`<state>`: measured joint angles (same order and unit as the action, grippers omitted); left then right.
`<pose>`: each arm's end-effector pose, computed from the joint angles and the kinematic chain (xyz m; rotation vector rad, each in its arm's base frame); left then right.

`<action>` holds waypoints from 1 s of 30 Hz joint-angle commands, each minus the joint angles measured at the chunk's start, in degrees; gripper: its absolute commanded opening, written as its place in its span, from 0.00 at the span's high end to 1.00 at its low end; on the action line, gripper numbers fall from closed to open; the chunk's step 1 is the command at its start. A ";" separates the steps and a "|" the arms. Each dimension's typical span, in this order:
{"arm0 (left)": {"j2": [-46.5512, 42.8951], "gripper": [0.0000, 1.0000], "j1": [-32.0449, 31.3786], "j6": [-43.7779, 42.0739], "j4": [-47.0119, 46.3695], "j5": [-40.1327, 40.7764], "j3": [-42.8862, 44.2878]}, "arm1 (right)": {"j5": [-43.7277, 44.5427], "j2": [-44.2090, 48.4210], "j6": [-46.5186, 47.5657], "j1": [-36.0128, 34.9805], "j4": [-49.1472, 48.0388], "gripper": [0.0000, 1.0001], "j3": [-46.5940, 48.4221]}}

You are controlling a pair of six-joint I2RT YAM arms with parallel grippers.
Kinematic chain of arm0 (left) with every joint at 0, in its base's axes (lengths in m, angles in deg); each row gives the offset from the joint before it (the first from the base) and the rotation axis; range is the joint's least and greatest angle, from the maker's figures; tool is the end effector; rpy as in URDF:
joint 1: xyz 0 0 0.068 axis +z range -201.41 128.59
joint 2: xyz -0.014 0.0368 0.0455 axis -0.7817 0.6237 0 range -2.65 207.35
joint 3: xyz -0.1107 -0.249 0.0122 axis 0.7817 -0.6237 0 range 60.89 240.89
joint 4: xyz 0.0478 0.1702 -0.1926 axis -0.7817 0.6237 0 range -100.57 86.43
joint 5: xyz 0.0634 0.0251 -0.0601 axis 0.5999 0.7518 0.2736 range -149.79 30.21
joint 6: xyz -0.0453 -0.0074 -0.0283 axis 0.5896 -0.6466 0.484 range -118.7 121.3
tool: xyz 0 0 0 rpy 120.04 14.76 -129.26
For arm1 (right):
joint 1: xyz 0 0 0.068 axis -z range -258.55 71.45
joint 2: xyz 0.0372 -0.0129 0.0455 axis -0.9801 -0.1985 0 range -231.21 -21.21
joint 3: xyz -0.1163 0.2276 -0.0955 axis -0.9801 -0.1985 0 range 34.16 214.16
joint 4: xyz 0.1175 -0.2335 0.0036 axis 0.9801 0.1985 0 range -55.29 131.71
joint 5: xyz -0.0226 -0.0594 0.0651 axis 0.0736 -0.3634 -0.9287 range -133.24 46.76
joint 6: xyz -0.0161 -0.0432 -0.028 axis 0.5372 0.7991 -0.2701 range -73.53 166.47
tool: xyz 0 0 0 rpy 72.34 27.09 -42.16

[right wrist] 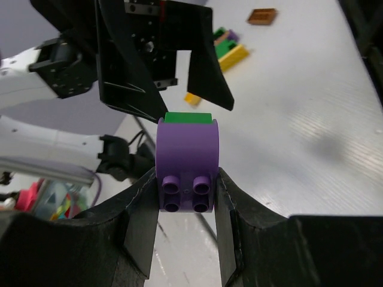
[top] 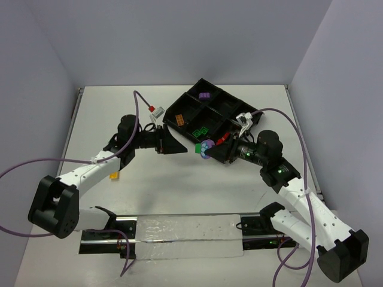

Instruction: Sort the legos into containers by color

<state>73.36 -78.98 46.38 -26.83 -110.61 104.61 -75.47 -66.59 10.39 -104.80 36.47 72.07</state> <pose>0.2426 -0.1578 0.2628 0.3986 2.0651 -1.6414 0.1603 0.1002 0.3124 -0.2914 1.8633 1.2590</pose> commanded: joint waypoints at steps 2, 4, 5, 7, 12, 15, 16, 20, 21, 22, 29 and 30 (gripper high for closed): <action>-4.69 0.04 0.41 5.11 -16.36 -8.41 -0.12 | -8.81 -0.83 -2.57 0.32 -10.16 1.00 -0.13; -4.10 0.04 0.41 6.84 -18.80 -9.57 -0.19 | -10.14 -1.01 -3.32 0.32 -11.36 1.00 -0.36; -3.79 0.04 0.41 8.73 -20.87 -10.20 -0.51 | -10.36 -1.08 -3.33 0.32 -11.22 1.00 -0.33; -3.05 0.03 0.41 11.53 -24.69 -11.38 -1.12 | -10.52 -0.84 -3.21 0.32 -10.91 1.00 -0.12; -1.20 0.02 0.41 17.04 -33.63 -15.17 -1.69 | -12.70 -0.53 -2.49 0.32 -9.83 1.00 0.69; -0.67 0.03 0.10 16.43 -33.55 -15.04 -1.25 | -13.07 -1.22 -2.30 0.29 -9.63 1.00 1.02; -0.63 0.03 -0.19 16.17 -33.52 -14.97 -1.10 | -13.00 -1.47 -2.37 0.25 -9.71 1.00 1.02; -0.76 0.04 -0.91 12.88 -30.13 -13.68 -0.09 | -13.25 -2.30 -3.08 0.23 -10.79 1.00 0.96; -0.67 0.04 -1.22 11.12 -27.60 -13.14 0.56 | -13.60 -2.45 -3.21 0.24 -11.27 1.00 1.05; -0.55 0.05 -1.55 10.20 -25.90 -12.94 1.02 | -13.79 -2.58 -3.21 0.31 -11.40 1.00 1.18; 0.99 0.10 -3.74 9.59 -25.58 -12.73 2.25 | -13.13 -3.83 -3.21 0.00 -11.25 1.00 1.73; 1.23 0.11 -3.97 9.92 -26.08 -12.73 2.14 | -13.24 -4.04 -3.40 -0.06 -11.56 1.00 1.64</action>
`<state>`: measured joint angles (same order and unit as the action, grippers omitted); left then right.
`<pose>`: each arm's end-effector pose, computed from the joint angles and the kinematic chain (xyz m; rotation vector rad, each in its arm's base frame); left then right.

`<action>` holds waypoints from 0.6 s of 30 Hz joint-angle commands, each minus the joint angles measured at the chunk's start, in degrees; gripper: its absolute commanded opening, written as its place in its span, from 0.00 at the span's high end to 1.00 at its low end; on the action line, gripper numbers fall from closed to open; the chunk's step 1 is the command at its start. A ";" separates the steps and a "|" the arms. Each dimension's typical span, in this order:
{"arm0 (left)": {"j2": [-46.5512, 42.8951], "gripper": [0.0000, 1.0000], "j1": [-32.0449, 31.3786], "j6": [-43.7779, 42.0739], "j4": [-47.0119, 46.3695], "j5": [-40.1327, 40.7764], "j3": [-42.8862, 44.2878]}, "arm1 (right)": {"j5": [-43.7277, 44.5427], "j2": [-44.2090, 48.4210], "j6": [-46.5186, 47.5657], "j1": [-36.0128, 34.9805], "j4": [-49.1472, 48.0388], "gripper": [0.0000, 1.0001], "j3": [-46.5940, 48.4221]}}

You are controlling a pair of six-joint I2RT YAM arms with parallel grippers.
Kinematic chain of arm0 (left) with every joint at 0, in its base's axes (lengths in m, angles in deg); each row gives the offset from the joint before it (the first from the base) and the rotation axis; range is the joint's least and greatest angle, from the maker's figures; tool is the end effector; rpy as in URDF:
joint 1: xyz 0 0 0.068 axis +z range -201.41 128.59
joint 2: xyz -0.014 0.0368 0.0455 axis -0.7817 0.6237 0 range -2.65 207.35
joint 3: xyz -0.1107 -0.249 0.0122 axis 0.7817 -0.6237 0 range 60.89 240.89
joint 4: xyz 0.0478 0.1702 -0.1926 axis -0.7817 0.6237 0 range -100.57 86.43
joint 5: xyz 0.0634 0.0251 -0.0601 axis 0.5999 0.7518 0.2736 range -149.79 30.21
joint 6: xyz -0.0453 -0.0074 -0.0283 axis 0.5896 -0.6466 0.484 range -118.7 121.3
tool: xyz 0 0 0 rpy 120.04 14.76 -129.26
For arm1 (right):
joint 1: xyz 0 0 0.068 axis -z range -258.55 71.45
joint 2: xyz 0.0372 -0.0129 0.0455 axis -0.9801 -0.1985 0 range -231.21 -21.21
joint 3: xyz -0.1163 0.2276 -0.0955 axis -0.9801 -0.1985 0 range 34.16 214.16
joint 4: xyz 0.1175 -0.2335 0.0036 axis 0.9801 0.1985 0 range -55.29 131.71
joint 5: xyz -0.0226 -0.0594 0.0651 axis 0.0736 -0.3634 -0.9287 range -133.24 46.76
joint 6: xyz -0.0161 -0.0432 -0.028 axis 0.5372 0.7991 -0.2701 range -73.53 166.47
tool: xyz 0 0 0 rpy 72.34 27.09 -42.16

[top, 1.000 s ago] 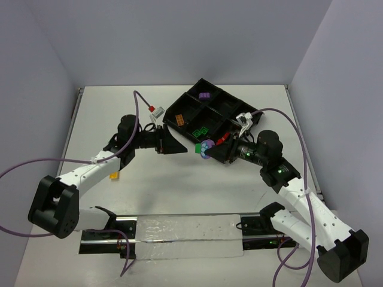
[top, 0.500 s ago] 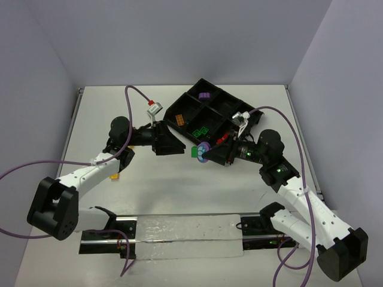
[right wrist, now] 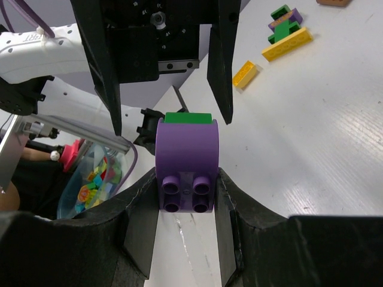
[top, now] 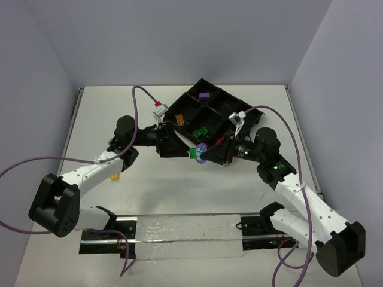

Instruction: Sort the legos into containers by color

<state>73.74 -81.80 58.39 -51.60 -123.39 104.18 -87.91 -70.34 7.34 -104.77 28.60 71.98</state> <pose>0.2296 -0.1716 0.2989 0.7117 1.7519 -1.9133 0.1667 0.1100 0.3150 -0.4554 1.8123 1.4675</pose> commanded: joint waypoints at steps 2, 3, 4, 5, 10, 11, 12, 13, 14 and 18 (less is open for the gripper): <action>1.35 0.15 -1.62 -1.19 -2.64 0.06 2.28 | -1.04 -0.53 -0.76 -0.18 -4.34 1.00 1.55; 1.55 0.16 -1.78 -0.91 -3.05 0.06 2.20 | -1.04 -0.53 -0.77 -0.22 -4.34 1.00 1.55; 1.71 0.18 -1.93 -0.67 -3.37 0.03 2.15 | -1.04 -0.47 -0.68 -0.24 -4.29 1.00 1.58; 1.83 0.20 -2.05 -0.49 -3.62 -0.03 2.16 | -1.04 -0.36 -0.51 -0.24 -4.17 1.00 1.64; 2.36 0.27 -2.43 0.32 -4.45 0.01 2.33 | -1.18 -0.32 -0.54 -0.33 -3.83 1.00 1.73; 2.41 0.30 -2.49 0.67 -5.01 0.06 2.25 | -1.05 -0.24 -0.59 -0.33 -3.76 1.00 1.68; 2.53 0.32 -2.49 1.16 -5.61 0.06 2.07 | -0.87 -0.18 -0.59 -0.33 -3.81 1.00 1.56; 2.60 0.33 -2.49 1.59 -6.49 -0.01 1.96 | -0.93 -0.18 -0.63 -0.33 -3.85 1.00 1.45; 2.68 0.34 -2.49 2.01 -7.38 -0.08 1.86 | -1.00 -0.18 -0.66 -0.33 -3.89 1.00 1.34; 2.97 0.37 -2.57 3.45 -8.96 -0.12 1.71 | -0.95 -0.10 -0.77 -0.41 -4.00 1.00 1.28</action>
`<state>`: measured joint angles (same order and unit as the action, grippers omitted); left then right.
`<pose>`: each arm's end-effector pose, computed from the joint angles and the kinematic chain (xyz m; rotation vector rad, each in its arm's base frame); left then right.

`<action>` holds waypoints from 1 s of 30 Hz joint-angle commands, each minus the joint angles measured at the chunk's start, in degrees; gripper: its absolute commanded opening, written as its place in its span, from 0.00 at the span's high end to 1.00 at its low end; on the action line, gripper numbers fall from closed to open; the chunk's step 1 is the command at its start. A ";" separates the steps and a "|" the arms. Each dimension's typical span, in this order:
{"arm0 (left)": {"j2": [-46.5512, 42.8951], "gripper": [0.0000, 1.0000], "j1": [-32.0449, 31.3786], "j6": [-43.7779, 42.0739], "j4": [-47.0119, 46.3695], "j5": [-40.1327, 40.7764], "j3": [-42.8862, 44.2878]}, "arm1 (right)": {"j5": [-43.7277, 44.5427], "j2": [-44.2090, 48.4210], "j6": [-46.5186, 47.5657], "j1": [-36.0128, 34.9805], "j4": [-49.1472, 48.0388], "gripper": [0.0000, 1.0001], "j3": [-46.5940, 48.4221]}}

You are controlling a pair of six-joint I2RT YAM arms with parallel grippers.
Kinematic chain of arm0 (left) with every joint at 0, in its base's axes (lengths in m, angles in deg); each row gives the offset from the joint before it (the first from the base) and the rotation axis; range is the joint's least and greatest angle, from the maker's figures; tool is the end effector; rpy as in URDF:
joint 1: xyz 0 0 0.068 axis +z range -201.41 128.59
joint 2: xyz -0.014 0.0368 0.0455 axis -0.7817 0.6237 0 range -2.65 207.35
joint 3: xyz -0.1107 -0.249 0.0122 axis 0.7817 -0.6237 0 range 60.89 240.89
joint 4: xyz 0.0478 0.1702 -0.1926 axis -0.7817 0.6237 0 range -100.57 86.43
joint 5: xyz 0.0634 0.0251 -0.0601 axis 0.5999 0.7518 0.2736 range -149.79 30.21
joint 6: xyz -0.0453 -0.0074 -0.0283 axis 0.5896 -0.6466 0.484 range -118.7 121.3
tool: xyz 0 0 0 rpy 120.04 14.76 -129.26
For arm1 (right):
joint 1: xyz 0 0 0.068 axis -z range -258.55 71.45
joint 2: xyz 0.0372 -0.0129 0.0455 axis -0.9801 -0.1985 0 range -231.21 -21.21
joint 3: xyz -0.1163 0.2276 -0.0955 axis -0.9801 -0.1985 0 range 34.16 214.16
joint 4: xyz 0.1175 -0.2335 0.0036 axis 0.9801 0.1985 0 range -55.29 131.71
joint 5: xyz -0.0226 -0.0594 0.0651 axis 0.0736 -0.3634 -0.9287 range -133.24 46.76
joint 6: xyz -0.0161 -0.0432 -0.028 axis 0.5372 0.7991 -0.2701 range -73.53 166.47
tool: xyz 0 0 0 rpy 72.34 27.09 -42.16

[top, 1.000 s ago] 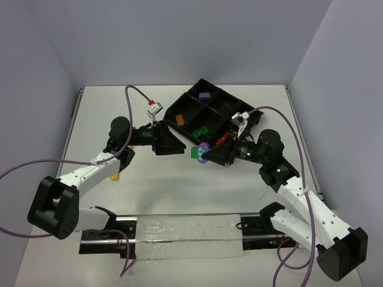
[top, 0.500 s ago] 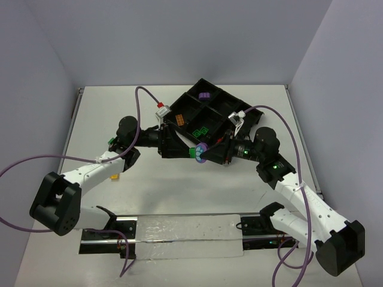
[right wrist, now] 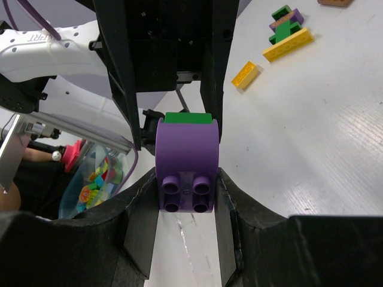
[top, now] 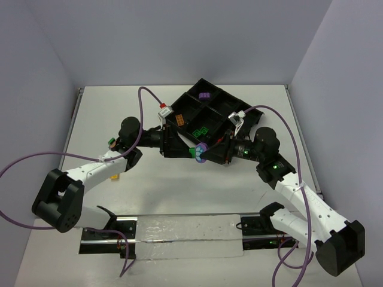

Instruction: Sort the legos into containers by color

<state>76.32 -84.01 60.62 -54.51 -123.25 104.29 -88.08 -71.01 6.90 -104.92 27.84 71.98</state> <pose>0.2294 -0.1845 0.2919 0.7231 1.7690 -1.9612 0.1685 0.1116 0.3142 -0.4547 1.8142 1.4767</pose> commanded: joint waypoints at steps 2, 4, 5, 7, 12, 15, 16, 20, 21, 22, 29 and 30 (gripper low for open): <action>0.30 0.39 -0.42 1.51 -6.47 -0.17 1.48 | -0.84 0.67 -0.24 -0.26 -3.11 1.00 1.26; 0.42 0.41 -0.48 1.64 -6.77 -0.17 1.48 | -0.84 0.61 -0.10 -0.29 -2.86 1.00 1.48; 0.46 0.42 -0.52 1.73 -6.90 -0.17 1.57 | -0.79 0.65 -0.01 -0.33 -2.68 1.00 1.66; 0.62 0.43 -0.68 1.82 -6.95 -0.17 1.66 | -0.78 0.70 0.14 -0.35 -2.53 1.00 1.73; 1.14 0.45 -1.02 2.30 -7.53 -0.22 1.82 | -0.86 0.58 0.11 -0.53 -2.53 1.00 1.77; 1.47 0.49 -1.09 2.98 -8.45 -0.26 1.78 | -0.75 0.38 0.22 -0.61 -2.42 1.00 1.81; 1.51 0.51 -1.13 3.24 -8.89 -0.26 1.78 | -0.71 0.34 0.27 -0.61 -2.37 1.00 1.82; 1.73 0.58 -1.15 3.17 -8.65 -0.26 1.91 | -0.65 0.23 0.48 -0.72 -2.25 1.00 1.99; 1.79 0.62 -1.15 2.93 -7.97 -0.02 2.03 | -0.52 0.23 0.54 -0.79 -2.18 1.00 1.99; 1.73 0.67 -1.15 2.50 -7.30 0.10 2.17 | -0.55 0.14 0.67 -0.76 -2.05 1.00 1.99; 0.66 1.00 -0.89 -1.23 -1.11 0.31 3.35 | 1.50 0.75 2.27 -0.69 0.29 1.00 2.17; 0.54 1.00 -0.80 -1.89 -0.25 0.60 3.22 | 1.70 0.87 2.69 -0.59 1.04 1.00 2.19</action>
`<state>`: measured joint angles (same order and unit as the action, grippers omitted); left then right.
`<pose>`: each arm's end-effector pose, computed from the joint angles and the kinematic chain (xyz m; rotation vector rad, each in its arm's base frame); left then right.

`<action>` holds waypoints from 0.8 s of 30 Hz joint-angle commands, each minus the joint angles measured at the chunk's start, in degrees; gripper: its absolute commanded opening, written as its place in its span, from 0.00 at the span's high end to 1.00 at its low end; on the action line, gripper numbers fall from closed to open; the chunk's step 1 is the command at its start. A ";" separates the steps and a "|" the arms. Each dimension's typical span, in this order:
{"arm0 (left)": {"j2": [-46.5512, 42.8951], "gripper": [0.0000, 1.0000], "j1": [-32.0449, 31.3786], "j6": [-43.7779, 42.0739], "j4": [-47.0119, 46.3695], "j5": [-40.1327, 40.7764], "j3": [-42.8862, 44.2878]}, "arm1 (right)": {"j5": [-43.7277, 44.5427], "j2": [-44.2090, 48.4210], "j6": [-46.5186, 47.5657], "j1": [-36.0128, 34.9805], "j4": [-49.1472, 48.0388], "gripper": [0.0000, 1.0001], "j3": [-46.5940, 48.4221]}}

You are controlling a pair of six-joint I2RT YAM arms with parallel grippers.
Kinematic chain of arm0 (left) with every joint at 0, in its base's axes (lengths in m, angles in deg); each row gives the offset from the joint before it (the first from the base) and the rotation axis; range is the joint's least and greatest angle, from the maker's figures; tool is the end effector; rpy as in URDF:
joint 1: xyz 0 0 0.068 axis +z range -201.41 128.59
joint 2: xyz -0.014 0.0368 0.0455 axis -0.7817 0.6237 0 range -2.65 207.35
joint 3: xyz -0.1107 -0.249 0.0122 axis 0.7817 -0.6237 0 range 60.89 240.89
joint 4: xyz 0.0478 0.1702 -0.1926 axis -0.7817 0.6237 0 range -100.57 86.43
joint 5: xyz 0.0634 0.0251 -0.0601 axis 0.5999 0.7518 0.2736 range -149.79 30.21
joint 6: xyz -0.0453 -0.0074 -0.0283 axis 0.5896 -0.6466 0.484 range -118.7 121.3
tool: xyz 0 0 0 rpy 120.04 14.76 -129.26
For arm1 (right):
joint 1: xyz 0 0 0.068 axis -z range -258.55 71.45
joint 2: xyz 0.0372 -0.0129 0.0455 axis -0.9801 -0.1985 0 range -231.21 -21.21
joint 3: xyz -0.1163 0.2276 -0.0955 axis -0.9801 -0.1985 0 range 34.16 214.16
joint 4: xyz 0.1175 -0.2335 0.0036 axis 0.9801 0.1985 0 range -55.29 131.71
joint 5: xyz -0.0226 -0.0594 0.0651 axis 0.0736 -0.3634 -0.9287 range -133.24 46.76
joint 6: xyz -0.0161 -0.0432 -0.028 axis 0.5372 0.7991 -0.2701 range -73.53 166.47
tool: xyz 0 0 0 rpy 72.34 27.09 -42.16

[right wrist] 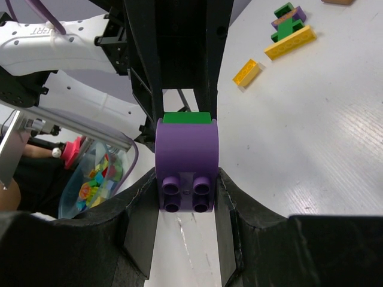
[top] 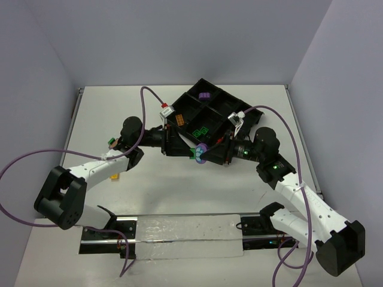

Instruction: Sort the legos into containers by color

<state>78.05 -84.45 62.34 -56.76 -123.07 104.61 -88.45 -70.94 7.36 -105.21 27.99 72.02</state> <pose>0.2325 -0.1891 0.2889 0.7130 1.7735 -1.9815 0.1675 0.1124 0.3145 -0.4719 1.8111 1.4796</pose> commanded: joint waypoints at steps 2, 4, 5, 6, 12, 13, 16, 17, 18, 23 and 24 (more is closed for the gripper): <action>-2.31 1.00 1.22 -5.23 4.95 1.67 2.34 | 3.98 1.83 3.78 0.02 2.94 1.00 2.65; -2.82 1.00 2.50 -5.15 5.58 2.19 1.66 | 4.84 2.35 4.63 0.95 5.39 1.00 3.08; -3.16 1.00 3.76 -4.83 5.78 2.78 1.06 | 5.44 2.75 5.30 1.63 6.38 1.00 3.47; -3.48 1.00 5.06 -4.46 6.00 3.14 0.45 | 5.91 3.04 5.99 2.12 7.93 1.00 3.72; -3.32 1.00 7.69 -3.56 6.74 5.35 0.18 | 7.76 3.80 8.25 4.40 12.72 1.00 5.10; -2.55 1.00 7.72 -4.12 8.51 6.45 1.15 | 9.19 3.80 8.59 4.54 13.89 1.00 5.70; 1.05 1.00 7.63 -6.60 16.34 11.18 6.14 | 17.12 4.04 9.06 4.68 17.85 1.00 7.69; 1.82 1.00 7.57 -7.74 19.50 13.51 8.53 | 20.66 4.16 9.19 4.68 19.37 1.00 8.38; 3.75 1.00 7.32 -8.71 22.21 15.82 10.46 | 23.63 4.67 9.17 4.74 20.53 1.00 8.91; 14.62 1.00 4.46 -17.33 39.83 33.27 25.34 | 33.54 6.72 9.77 4.77 26.49 1.00 11.44; 16.16 1.00 3.46 -18.44 41.18 34.98 28.44 | 35.11 7.32 10.03 4.77 27.70 1.00 11.76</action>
<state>87.25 -77.76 52.00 -30.45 -103.79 121.41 -64.35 -66.31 15.60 -100.72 49.95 79.30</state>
